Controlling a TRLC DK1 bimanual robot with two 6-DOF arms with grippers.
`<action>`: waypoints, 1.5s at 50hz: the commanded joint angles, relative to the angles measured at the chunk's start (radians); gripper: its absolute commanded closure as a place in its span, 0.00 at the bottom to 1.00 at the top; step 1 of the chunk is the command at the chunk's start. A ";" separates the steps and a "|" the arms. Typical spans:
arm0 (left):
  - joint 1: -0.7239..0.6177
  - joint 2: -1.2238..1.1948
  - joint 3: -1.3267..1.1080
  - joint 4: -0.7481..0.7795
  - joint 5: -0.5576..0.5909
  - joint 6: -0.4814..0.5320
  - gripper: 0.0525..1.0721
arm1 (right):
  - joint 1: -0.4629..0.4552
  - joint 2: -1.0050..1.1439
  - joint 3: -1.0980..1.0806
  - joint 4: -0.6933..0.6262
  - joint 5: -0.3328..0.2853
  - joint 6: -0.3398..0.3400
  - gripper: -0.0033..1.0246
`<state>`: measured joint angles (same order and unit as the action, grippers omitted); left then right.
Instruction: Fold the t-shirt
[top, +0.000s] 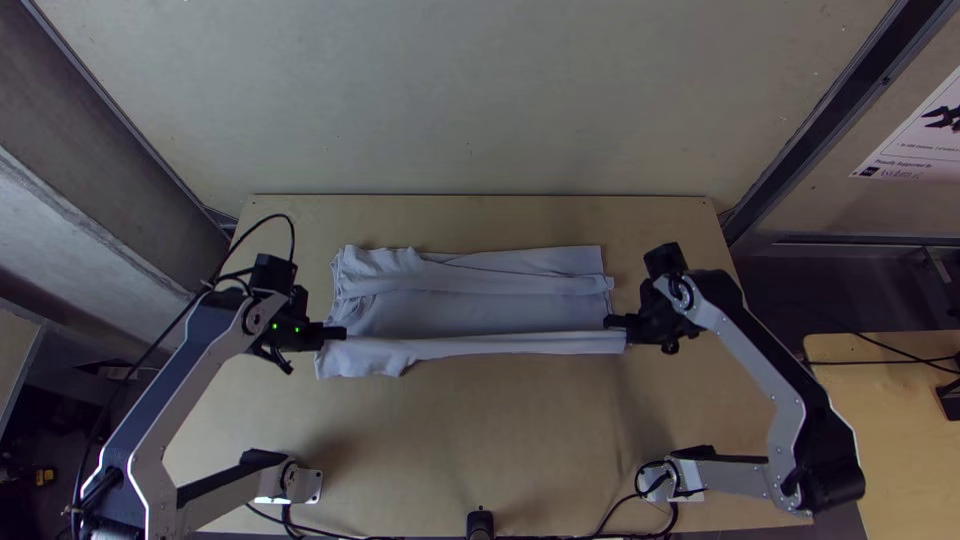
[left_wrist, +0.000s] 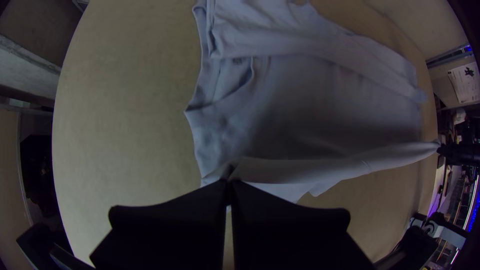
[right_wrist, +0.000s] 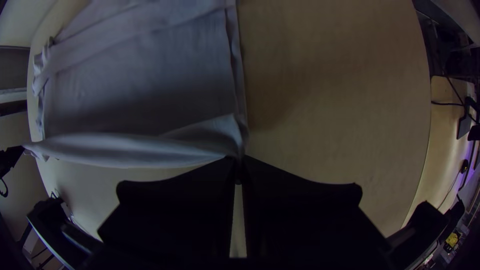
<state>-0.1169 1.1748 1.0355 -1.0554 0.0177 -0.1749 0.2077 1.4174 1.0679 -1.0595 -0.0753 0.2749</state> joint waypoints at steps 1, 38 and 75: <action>0.025 0.062 0.086 -0.003 -0.001 0.029 0.97 | -0.019 0.071 0.084 -0.011 0.023 -0.026 0.97; 0.079 0.508 0.491 0.037 -0.002 0.064 0.97 | -0.034 0.502 0.546 -0.008 0.034 -0.043 0.97; 0.105 0.836 0.732 0.258 0.047 -0.071 0.36 | -0.079 0.678 0.701 -0.002 0.075 -0.009 0.43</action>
<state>-0.0311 2.0148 1.7302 -0.8314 0.0509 -0.1879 0.1528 2.1017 1.7428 -1.0565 -0.0246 0.2398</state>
